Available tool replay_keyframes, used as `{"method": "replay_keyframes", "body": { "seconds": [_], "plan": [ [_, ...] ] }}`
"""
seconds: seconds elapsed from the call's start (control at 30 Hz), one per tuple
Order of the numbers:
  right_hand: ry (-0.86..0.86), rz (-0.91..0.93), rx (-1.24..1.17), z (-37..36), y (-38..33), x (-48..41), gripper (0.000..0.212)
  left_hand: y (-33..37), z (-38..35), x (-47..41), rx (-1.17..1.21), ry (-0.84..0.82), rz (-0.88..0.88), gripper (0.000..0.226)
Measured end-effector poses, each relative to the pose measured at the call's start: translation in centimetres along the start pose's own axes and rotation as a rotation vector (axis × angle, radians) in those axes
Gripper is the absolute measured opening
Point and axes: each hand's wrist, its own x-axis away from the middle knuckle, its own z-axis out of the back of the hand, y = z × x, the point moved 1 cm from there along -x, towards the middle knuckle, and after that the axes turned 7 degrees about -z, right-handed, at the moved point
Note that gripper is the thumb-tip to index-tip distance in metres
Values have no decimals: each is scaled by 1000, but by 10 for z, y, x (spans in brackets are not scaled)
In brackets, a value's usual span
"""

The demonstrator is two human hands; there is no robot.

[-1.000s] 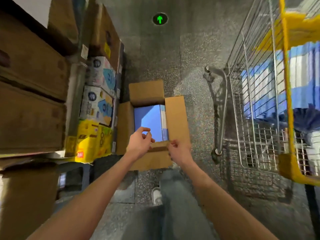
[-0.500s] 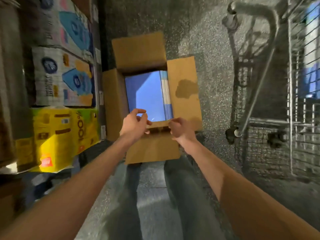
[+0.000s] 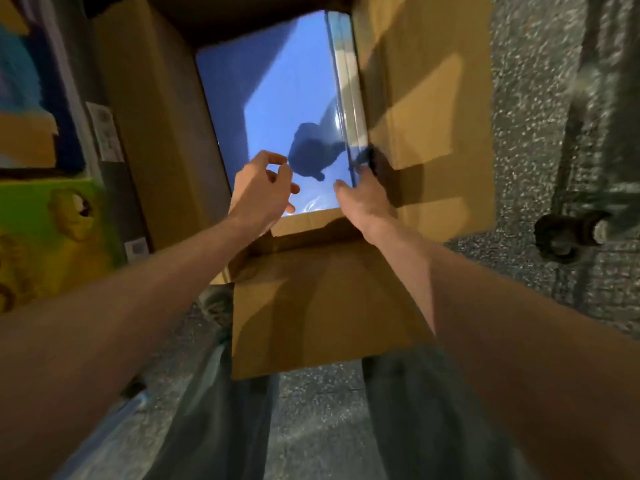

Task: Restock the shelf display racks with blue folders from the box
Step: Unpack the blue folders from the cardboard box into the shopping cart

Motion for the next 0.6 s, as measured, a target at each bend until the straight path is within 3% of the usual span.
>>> {"method": "replay_keyframes", "body": {
  "seconds": [0.13,0.4,0.5,0.6],
  "plan": [
    [161,28,-18,-37,4,-20,62,-30,-8,-18,15,13,-10,26],
    [310,38,-118,-53,3,-19,54,-38,5,-32,-13,72,3,29],
    [248,-27,-335,-43,-7,-15,50,-30,11,-34,-71,42,-38,36],
    [45,-34,-478,-42,-19,7,75,-11,16,-33,-85,47,-68,58]
  ]
}}
